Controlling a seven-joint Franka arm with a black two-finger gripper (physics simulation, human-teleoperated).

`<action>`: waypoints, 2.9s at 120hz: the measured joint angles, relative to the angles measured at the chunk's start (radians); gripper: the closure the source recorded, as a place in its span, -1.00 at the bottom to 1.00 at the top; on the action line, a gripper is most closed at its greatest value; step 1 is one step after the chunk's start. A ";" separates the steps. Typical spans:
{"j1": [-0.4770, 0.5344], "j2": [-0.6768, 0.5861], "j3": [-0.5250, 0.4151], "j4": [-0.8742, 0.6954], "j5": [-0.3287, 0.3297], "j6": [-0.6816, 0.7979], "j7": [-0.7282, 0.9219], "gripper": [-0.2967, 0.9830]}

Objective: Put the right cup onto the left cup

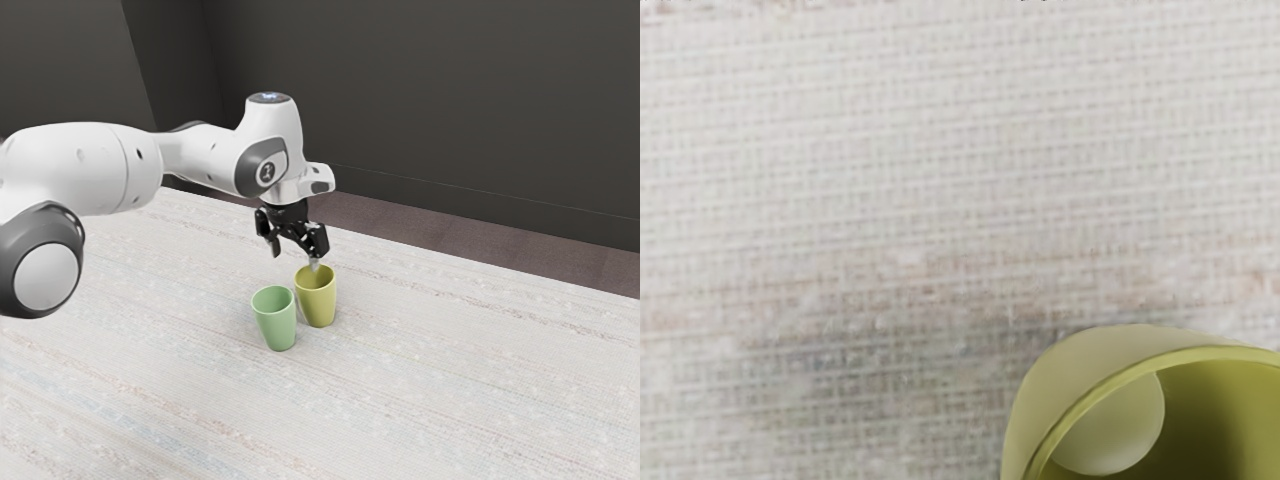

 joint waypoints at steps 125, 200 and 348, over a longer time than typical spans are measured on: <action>-0.006 0.036 0.000 -0.044 0.006 0.091 -0.017 0.22; -0.022 -0.018 0.001 -0.042 0.018 0.096 -0.052 0.68; -0.008 -0.458 0.003 -0.403 0.054 0.010 -0.124 0.69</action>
